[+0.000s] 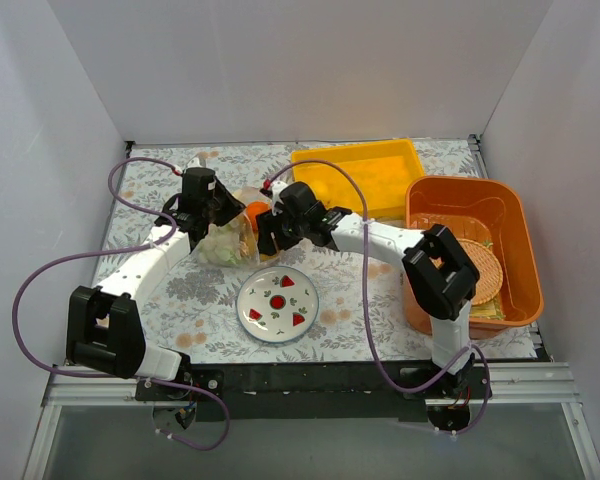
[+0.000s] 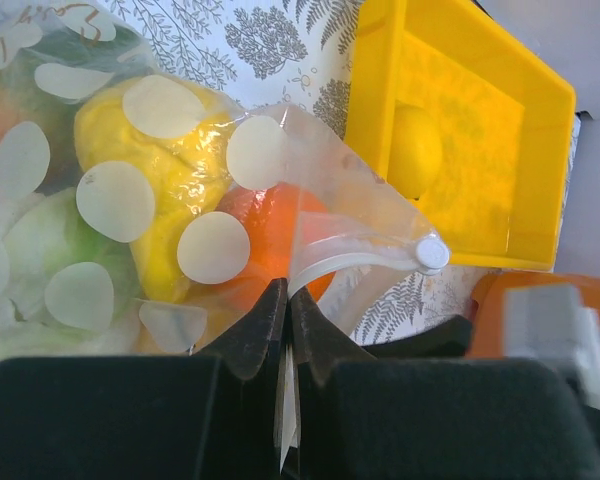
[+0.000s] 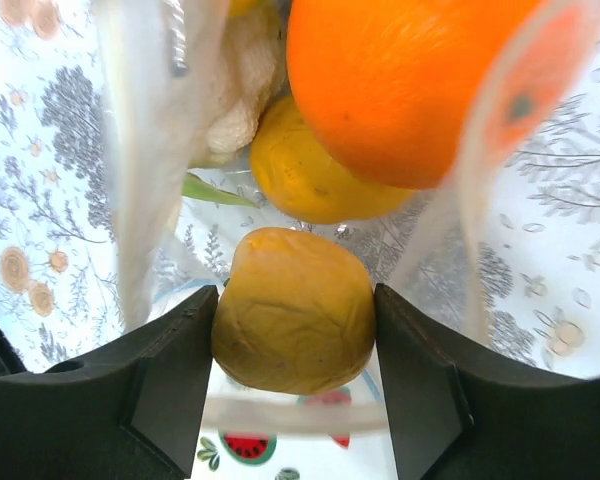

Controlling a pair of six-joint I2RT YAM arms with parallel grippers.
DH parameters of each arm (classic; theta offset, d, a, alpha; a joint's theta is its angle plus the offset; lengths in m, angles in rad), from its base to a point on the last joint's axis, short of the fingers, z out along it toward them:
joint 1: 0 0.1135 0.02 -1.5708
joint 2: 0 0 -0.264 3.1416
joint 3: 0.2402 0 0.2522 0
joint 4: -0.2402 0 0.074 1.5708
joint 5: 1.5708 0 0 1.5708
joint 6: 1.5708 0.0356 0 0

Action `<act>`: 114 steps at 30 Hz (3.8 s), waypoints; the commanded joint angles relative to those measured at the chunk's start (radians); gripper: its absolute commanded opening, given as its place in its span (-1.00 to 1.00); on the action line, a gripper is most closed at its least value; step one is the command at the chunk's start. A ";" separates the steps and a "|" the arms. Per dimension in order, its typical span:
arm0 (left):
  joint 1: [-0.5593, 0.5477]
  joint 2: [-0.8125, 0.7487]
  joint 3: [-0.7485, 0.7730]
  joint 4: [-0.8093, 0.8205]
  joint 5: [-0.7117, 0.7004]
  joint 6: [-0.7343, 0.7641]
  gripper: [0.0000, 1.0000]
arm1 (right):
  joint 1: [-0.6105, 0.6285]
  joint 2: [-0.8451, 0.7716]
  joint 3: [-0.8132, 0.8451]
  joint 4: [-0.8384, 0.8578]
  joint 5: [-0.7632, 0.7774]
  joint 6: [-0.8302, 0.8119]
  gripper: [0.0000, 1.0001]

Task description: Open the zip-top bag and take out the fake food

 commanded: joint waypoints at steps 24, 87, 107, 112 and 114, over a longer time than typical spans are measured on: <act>0.001 0.001 0.060 -0.007 0.041 0.049 -1.00 | -0.391 0.094 0.347 -0.209 0.370 -0.165 0.80; -0.004 -0.051 0.044 0.016 0.058 -0.002 -1.00 | 0.003 0.183 0.325 0.018 0.350 0.066 0.70; 0.001 0.033 0.085 -0.016 -0.077 0.014 -1.00 | 0.008 0.048 0.235 0.012 0.344 0.077 -0.19; 0.001 0.064 0.114 -0.020 -0.103 0.011 -1.00 | 0.008 -0.098 0.097 0.027 0.335 0.080 -0.22; 0.001 0.072 0.111 -0.013 -0.108 0.000 -1.00 | 0.008 -0.138 0.077 0.011 0.335 0.066 -0.22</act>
